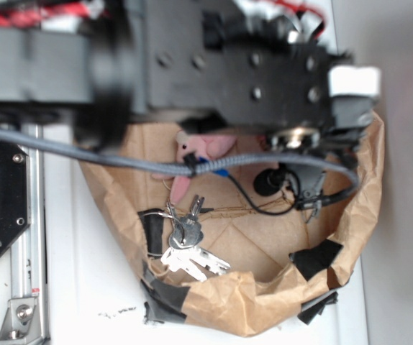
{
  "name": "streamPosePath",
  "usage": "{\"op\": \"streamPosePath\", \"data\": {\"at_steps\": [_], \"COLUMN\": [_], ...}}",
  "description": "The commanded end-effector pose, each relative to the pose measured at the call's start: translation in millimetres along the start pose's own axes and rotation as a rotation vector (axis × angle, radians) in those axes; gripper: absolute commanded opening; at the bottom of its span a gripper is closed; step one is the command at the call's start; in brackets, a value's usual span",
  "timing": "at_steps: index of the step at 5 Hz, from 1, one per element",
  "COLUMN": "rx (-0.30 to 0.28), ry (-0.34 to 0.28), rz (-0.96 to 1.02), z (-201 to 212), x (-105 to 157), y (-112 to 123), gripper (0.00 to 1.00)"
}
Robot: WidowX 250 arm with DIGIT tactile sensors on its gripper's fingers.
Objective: Grab the wood chip.
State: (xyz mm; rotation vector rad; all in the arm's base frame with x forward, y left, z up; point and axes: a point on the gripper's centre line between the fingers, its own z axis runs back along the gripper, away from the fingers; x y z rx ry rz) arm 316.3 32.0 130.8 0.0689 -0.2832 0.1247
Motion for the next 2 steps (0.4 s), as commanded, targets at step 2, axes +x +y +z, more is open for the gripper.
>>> {"op": "streamPosePath", "data": {"at_steps": [2], "rx": [0.009], "ry": [0.082], "rz": [-0.174], "z": [22.4], "x": [13.3], "y": [-32.9], "gripper": [0.0]}}
